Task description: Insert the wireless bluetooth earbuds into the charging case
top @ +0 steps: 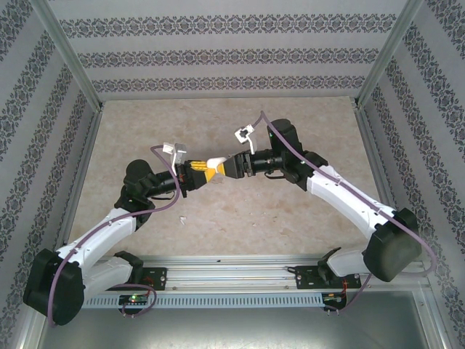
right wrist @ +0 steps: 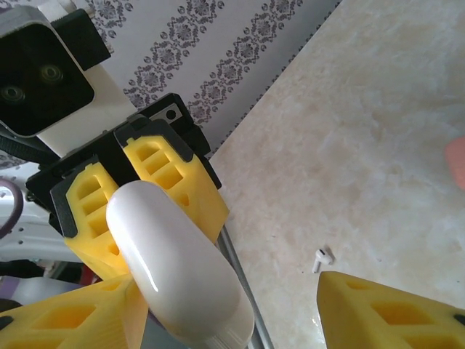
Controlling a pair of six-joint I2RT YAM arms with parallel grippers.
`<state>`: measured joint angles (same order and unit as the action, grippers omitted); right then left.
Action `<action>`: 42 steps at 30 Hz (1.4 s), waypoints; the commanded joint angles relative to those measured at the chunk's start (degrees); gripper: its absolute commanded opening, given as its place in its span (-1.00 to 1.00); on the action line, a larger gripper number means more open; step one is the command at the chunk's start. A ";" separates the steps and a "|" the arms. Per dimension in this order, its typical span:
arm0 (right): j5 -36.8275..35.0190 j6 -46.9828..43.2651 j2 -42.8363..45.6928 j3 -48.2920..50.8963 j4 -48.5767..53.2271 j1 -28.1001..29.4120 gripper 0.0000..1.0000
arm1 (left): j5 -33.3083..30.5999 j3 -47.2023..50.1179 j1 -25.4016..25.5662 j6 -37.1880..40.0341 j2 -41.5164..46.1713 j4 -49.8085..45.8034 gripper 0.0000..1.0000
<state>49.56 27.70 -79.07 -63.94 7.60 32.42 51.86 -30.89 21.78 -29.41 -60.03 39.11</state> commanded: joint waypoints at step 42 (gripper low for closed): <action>-29.62 19.57 -25.39 -11.69 14.17 13.74 0.20 | -37.52 -5.08 -3.34 26.19 30.85 -56.13 -1.00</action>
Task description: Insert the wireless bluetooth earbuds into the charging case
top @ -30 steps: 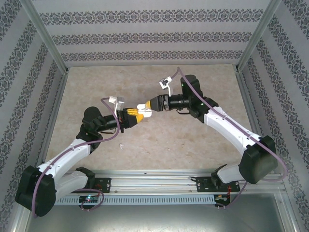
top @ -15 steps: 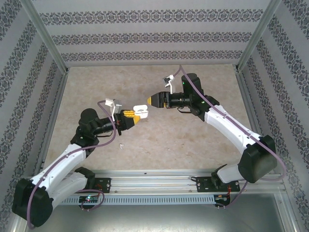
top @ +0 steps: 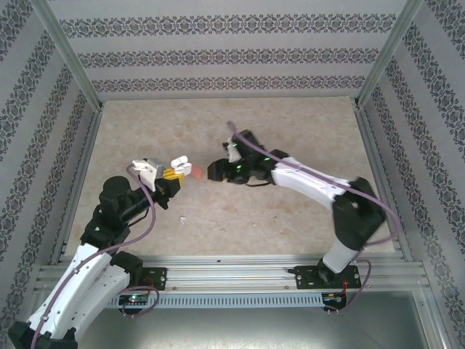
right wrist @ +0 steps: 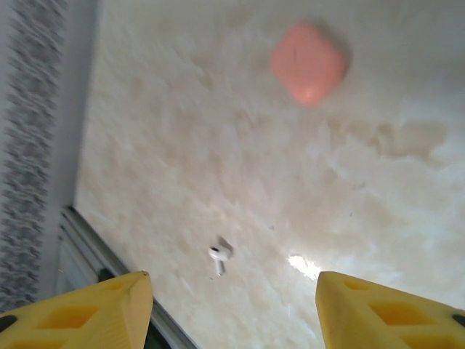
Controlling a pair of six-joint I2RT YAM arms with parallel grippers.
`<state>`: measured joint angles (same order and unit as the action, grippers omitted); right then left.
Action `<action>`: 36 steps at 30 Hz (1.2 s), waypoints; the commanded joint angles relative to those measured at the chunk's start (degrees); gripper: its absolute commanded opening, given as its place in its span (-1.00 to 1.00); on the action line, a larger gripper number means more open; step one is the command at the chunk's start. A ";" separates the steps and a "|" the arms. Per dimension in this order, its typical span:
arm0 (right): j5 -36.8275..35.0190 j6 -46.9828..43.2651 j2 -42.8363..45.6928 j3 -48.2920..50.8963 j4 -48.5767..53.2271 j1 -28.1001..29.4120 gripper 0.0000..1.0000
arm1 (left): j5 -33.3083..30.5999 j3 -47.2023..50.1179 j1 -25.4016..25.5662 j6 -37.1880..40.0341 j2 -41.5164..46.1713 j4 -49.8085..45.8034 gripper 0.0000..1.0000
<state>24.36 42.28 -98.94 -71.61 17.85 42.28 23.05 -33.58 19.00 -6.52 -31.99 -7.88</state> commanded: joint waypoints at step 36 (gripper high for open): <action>-12.78 -0.62 -44.64 -58.27 48.62 20.21 0.07 | -22.07 -2.23 -0.59 8.04 18.80 -21.39 -1.00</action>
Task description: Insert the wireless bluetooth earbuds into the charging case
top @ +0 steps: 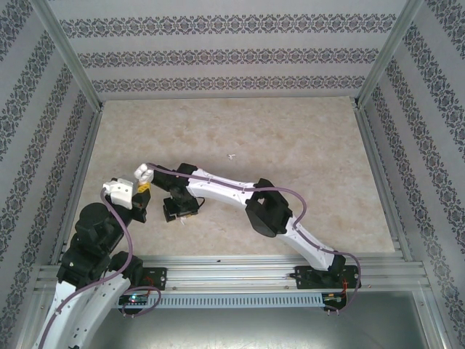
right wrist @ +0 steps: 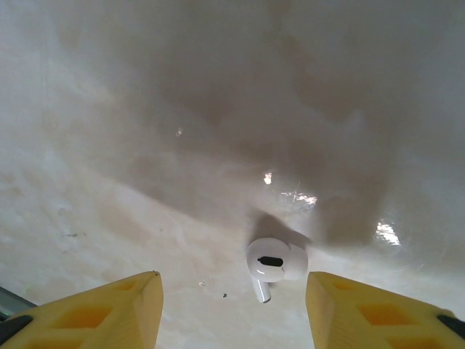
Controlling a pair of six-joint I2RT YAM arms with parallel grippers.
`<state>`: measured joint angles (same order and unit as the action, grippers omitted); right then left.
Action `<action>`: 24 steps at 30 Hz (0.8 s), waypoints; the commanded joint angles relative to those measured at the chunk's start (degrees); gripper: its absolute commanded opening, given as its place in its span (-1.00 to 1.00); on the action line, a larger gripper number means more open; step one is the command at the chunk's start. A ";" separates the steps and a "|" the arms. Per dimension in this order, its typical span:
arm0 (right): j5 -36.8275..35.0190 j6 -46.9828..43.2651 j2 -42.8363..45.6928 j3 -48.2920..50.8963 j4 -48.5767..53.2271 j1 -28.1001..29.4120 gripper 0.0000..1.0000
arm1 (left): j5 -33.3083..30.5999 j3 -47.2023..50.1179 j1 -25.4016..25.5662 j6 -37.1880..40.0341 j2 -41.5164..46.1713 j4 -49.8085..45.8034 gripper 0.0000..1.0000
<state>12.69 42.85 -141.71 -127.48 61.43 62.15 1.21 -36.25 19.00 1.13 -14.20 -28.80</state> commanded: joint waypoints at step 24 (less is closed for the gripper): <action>-0.18 -2.24 -6.24 -6.68 8.60 -1.04 -0.43 | 3.11 2.37 -0.56 -0.22 1.40 0.55 -1.00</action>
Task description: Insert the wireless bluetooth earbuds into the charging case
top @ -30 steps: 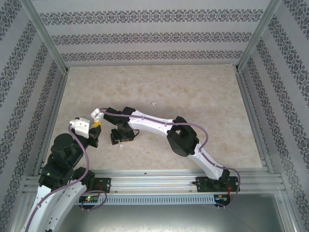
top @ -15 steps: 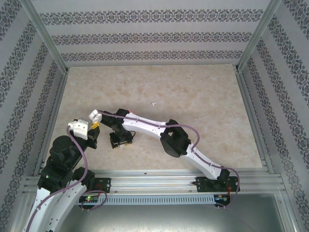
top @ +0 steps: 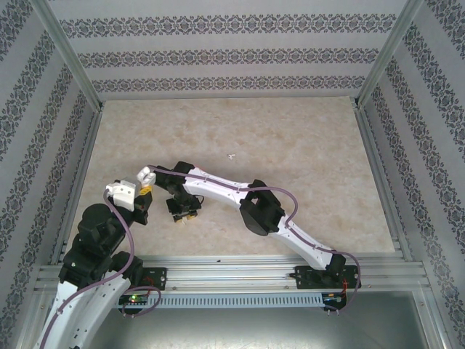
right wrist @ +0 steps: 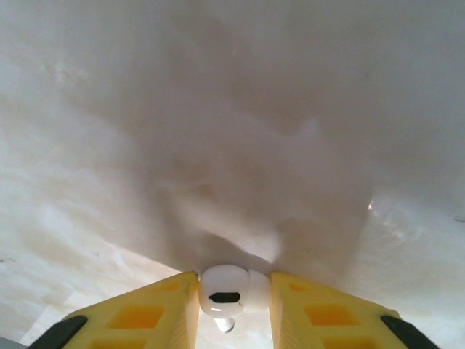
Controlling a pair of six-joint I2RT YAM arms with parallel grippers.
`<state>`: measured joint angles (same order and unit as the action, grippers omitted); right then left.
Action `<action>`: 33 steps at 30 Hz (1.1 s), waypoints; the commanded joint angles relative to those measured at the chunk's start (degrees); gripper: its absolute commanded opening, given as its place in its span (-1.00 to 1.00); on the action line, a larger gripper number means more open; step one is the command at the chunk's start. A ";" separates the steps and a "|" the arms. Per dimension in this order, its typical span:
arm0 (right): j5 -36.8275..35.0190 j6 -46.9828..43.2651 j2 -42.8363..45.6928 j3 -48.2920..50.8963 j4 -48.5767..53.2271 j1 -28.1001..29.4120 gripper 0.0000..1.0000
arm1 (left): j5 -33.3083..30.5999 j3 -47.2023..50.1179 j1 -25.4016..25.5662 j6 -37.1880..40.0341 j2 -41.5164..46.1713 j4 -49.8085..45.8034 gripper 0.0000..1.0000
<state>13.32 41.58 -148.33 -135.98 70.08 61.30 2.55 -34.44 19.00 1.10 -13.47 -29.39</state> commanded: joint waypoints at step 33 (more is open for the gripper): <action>-6.03 -5.11 28.05 49.72 -18.21 -18.19 -0.07 | 27.56 9.13 -0.55 -6.99 -15.60 31.76 -1.00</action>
<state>10.00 37.15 -120.55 -87.57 50.81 44.01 28.51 -25.71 19.00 -4.84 -28.82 -2.87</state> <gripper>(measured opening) 0.453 0.160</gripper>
